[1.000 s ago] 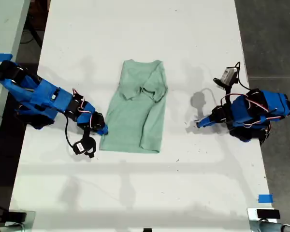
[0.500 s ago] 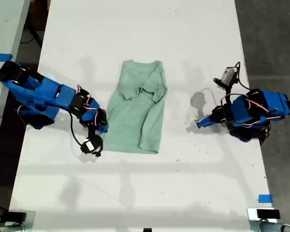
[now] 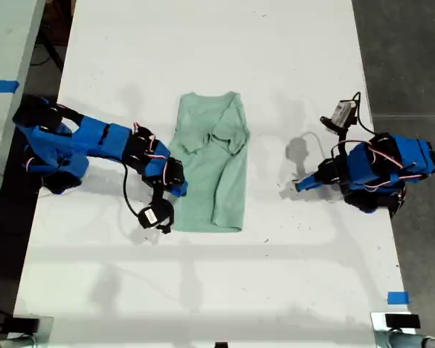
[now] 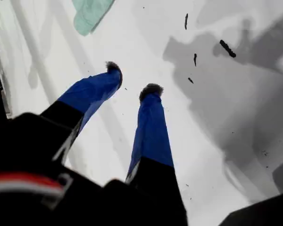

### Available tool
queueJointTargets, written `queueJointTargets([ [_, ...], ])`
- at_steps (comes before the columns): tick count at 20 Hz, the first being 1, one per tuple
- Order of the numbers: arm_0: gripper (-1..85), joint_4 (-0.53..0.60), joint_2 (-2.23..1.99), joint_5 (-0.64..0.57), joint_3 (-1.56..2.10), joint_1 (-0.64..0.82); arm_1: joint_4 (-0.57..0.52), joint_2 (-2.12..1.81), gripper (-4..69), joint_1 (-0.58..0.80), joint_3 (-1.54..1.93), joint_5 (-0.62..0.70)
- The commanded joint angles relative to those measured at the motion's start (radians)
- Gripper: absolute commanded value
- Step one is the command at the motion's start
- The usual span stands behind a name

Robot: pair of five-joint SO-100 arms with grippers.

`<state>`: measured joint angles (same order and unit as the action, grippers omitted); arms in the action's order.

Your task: Fold t shirt

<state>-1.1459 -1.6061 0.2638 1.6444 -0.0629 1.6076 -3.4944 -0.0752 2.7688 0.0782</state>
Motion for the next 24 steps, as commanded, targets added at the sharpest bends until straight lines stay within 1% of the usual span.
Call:
queueJointTargets([
  [1, 0.0, 0.121, 0.06, -0.04, -0.08, 0.026, 0.008, -0.011, 12.5, 0.011, -0.043, 0.018],
  [2, 0.0, 0.178, 0.1, -0.052, -0.081, 0.031, 0.008, -0.011, 12.6, 0.012, -0.043, 0.02],
  [5, 0.0, 0.288, 0.23, -0.069, -0.104, 0.034, 0.012, -0.011, 12.6, 0.011, -0.046, 0.023],
  [6, 0.0, 0.316, 0.279, -0.074, -0.121, 0.029, 0.014, -0.011, 12.6, 0.009, -0.048, 0.023],
  [8, 0.1, 0.328, 0.376, -0.086, -0.183, 0.017, 0.014, -0.011, 12.7, 0.009, -0.048, 0.025],
  [9, 10.5, 0.328, 0.405, -0.095, -0.21, 0.011, 0.014, -0.011, 12.7, 0.011, -0.048, 0.026],
  [10, 21.1, 0.295, 0.437, -0.106, -0.261, 0.009, 0.014, -0.011, 12.7, 0.011, -0.048, 0.026],
  [11, 23.4, 0.219, 0.479, -0.103, -0.341, 0.008, 0.014, -0.011, 12.7, 0.011, -0.048, 0.026],
  [14, 24.7, 0.06, 0.508, -0.121, -0.503, 0.006, 0.015, -0.011, 12.7, 0.011, -0.049, 0.026],
  [17, 24.7, -0.132, 0.437, -0.115, -0.629, -0.006, 0.015, -0.011, 12.7, 0.008, -0.049, 0.026],
  [19, 24.3, -0.262, 0.301, -0.077, -0.62, -0.017, 0.015, -0.011, 12.7, 0.006, -0.049, 0.026],
  [22, 24.7, -0.474, 0.095, 0.014, -0.558, -0.014, 0.015, -0.011, 12.8, 0.009, -0.049, 0.026],
  [24, 24.8, -0.48, -0.12, 0.069, -0.344, -0.003, 0.015, -0.011, 12.8, 0.008, -0.049, 0.025],
])
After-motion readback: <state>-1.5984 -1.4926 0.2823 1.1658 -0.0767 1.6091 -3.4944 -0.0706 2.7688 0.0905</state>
